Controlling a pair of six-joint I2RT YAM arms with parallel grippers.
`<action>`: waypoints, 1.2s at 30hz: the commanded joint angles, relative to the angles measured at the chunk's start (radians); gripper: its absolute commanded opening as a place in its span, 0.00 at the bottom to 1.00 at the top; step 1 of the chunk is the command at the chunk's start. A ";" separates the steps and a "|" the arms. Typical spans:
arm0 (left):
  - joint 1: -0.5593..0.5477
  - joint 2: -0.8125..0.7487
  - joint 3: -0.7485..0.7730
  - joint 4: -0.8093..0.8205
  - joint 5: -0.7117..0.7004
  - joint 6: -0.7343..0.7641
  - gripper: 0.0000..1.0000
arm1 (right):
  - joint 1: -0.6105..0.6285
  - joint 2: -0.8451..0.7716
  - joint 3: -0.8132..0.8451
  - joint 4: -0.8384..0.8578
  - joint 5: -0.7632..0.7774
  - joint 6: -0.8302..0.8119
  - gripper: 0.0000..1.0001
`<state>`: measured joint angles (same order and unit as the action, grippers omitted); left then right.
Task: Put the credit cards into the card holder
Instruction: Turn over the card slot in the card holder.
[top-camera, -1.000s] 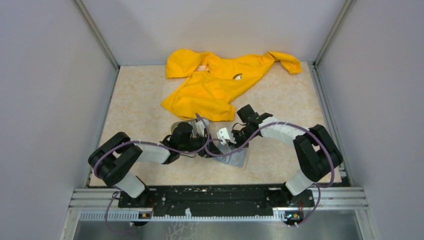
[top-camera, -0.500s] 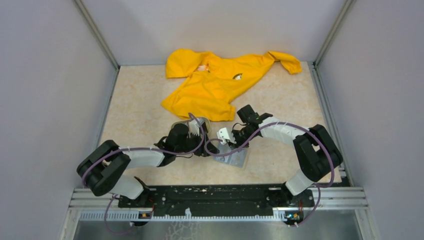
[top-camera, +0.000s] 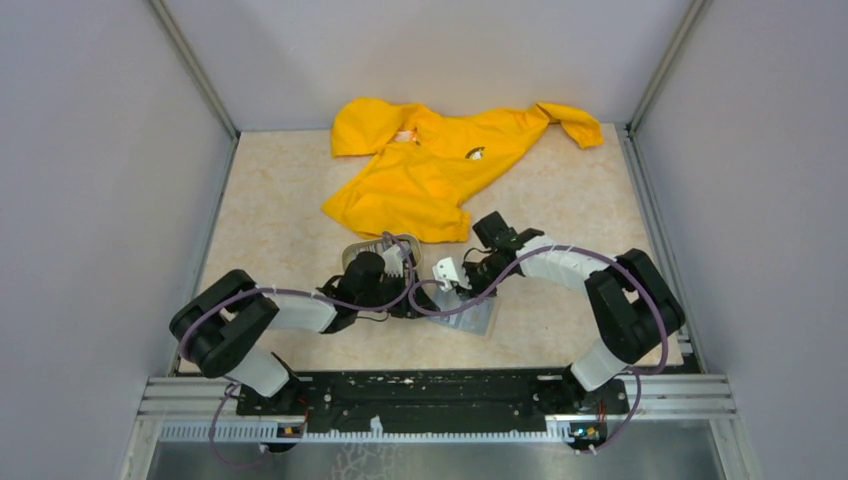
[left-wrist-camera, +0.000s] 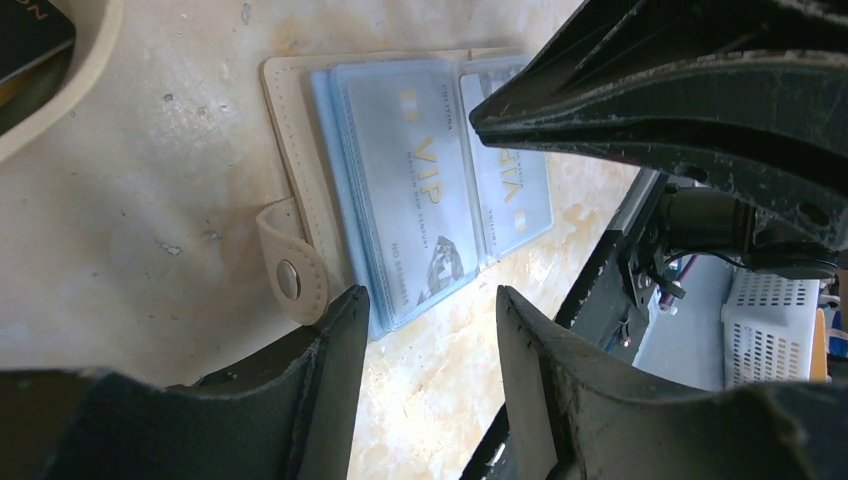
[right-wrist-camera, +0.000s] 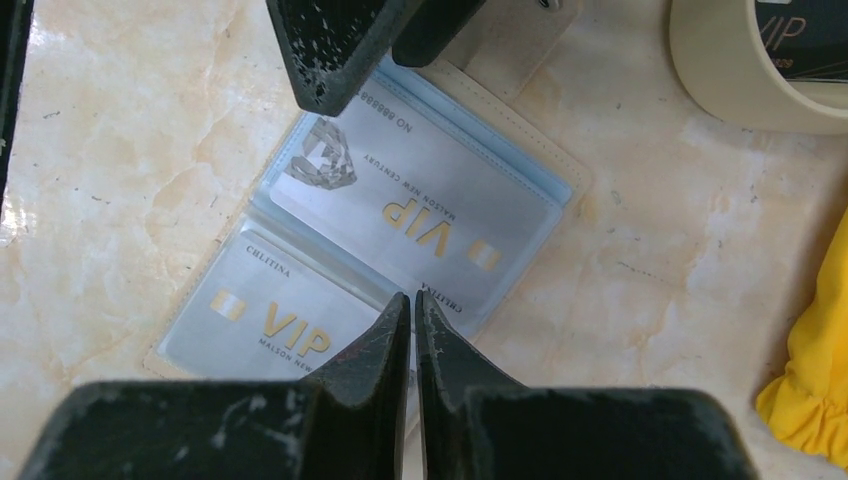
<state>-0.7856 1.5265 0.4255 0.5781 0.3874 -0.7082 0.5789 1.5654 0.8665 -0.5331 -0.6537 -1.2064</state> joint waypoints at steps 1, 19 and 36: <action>-0.006 0.031 0.031 0.055 0.019 -0.012 0.56 | 0.038 0.013 -0.011 0.043 0.007 0.010 0.05; -0.007 0.058 0.033 0.098 0.049 -0.039 0.52 | 0.093 0.039 -0.017 0.003 0.138 -0.072 0.01; -0.006 0.084 0.055 0.022 0.010 -0.048 0.52 | 0.093 0.038 -0.009 -0.006 0.128 -0.069 0.02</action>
<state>-0.7856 1.5936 0.4496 0.6327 0.4080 -0.7593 0.6655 1.5944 0.8516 -0.5083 -0.5453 -1.2644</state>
